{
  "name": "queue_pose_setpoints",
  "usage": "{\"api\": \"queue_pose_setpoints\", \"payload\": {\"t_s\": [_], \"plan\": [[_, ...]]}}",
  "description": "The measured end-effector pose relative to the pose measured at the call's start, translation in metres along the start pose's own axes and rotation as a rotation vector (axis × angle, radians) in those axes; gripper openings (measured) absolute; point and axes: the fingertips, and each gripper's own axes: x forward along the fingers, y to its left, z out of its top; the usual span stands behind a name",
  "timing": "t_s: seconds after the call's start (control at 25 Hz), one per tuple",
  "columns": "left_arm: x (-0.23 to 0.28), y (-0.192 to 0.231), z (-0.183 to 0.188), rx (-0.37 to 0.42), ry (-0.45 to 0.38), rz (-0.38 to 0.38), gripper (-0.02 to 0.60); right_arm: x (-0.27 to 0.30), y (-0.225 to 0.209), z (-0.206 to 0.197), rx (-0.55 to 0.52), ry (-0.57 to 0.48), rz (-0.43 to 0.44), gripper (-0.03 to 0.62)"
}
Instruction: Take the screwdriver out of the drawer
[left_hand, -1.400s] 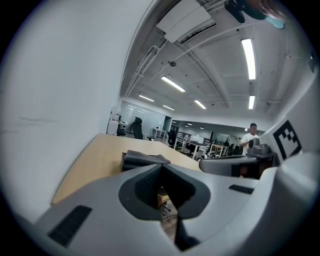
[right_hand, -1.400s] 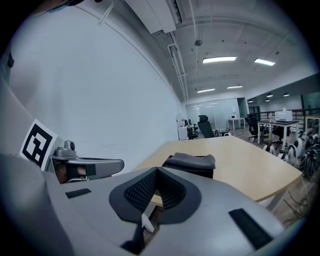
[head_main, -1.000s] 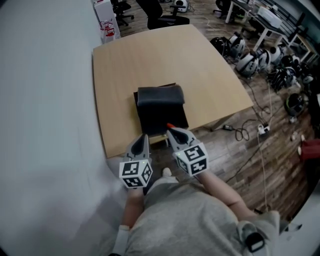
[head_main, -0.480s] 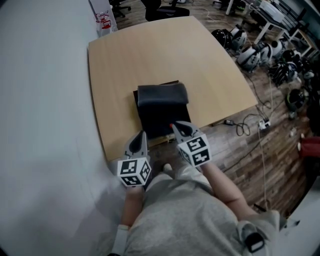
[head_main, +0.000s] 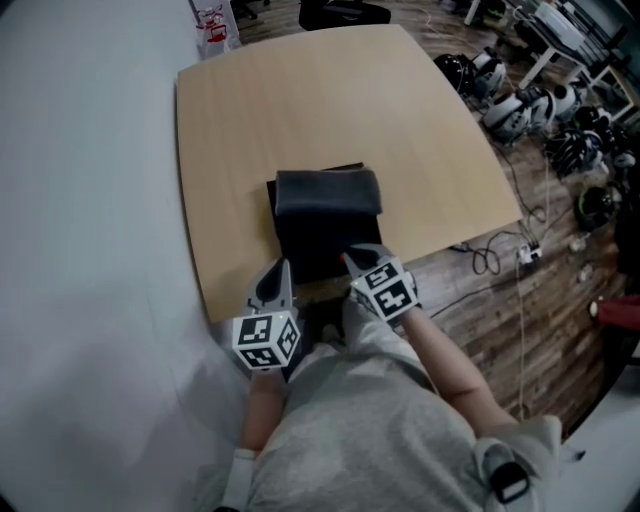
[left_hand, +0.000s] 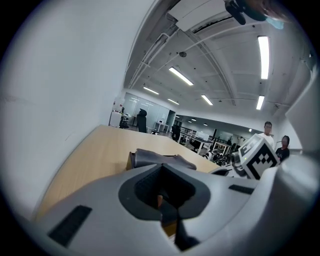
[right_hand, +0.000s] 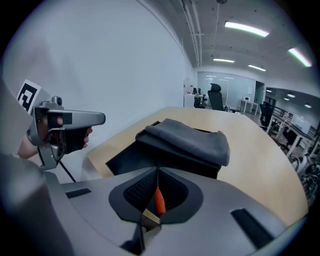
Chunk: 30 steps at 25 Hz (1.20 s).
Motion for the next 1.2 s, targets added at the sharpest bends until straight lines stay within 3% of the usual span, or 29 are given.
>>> {"api": "queue_pose_setpoints", "payload": {"t_s": [0.2,0.4,0.64,0.72,0.88,1.2], "plan": [[0.014,0.008,0.002,-0.020,0.005,0.020,0.000,0.024,-0.005,-0.009,-0.051,0.117,0.054,0.007],[0.026,0.015,0.006,-0.024,0.002,0.039,0.000,0.046,0.010,-0.017,-0.121,0.252,0.175,0.116],[0.032,0.022,0.010,-0.033,-0.004,0.059,0.000,0.063,0.019,-0.041,-0.158,0.427,0.245,0.137],[0.032,0.025,0.012,-0.036,-0.007,0.067,0.000,0.065,0.020,-0.049,-0.173,0.491,0.242,0.138],[0.032,0.028,0.015,-0.041,-0.014,0.079,0.000,0.067,0.004,-0.057,-0.247,0.574,0.154,0.137],[0.030,0.031,0.018,-0.041,-0.018,0.084,0.000,0.071,0.000,-0.054,-0.262,0.573,0.121,0.117]]}}
